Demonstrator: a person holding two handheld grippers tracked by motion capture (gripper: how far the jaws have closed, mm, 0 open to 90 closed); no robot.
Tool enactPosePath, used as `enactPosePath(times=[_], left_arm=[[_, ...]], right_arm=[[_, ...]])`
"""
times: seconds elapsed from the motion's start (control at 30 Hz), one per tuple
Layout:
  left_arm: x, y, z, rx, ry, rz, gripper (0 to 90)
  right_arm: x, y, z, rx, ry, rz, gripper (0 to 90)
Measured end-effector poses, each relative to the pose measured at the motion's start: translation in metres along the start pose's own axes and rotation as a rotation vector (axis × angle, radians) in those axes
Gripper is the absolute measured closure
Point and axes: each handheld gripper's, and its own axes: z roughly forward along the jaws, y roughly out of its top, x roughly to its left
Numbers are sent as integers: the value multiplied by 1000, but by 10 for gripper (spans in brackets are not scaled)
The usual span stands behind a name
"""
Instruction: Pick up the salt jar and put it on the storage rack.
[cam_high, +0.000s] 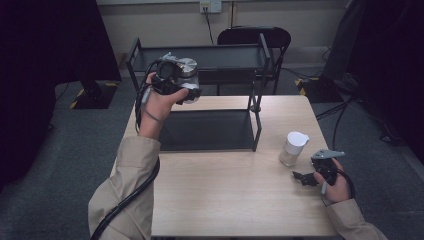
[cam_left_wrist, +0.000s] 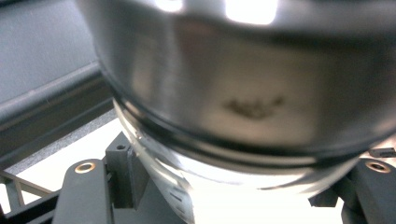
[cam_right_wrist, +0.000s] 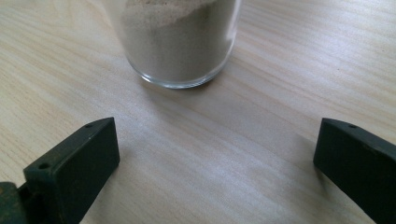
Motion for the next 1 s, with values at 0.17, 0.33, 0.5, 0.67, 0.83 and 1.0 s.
enactPosePath(times=[0.17,0.33,0.5,0.67,0.83,1.0], left_arm=[[3,10,-3,-8,-2,-8,307],[4,17,-5,-6,8,-9,307],[6,28,-7,-9,19,-12,307],[8,35,-6,-12,23,-11,307],[10,44,-1,-4,31,-9,307],[14,52,3,-5,35,-8,307]], right_arm=[[0,0,0,0,0,0,0],[0,0,0,0,0,0,0],[0,0,0,0,0,0,0],[0,0,0,0,0,0,0],[0,0,0,0,0,1,0],[0,0,0,0,0,1,0]])
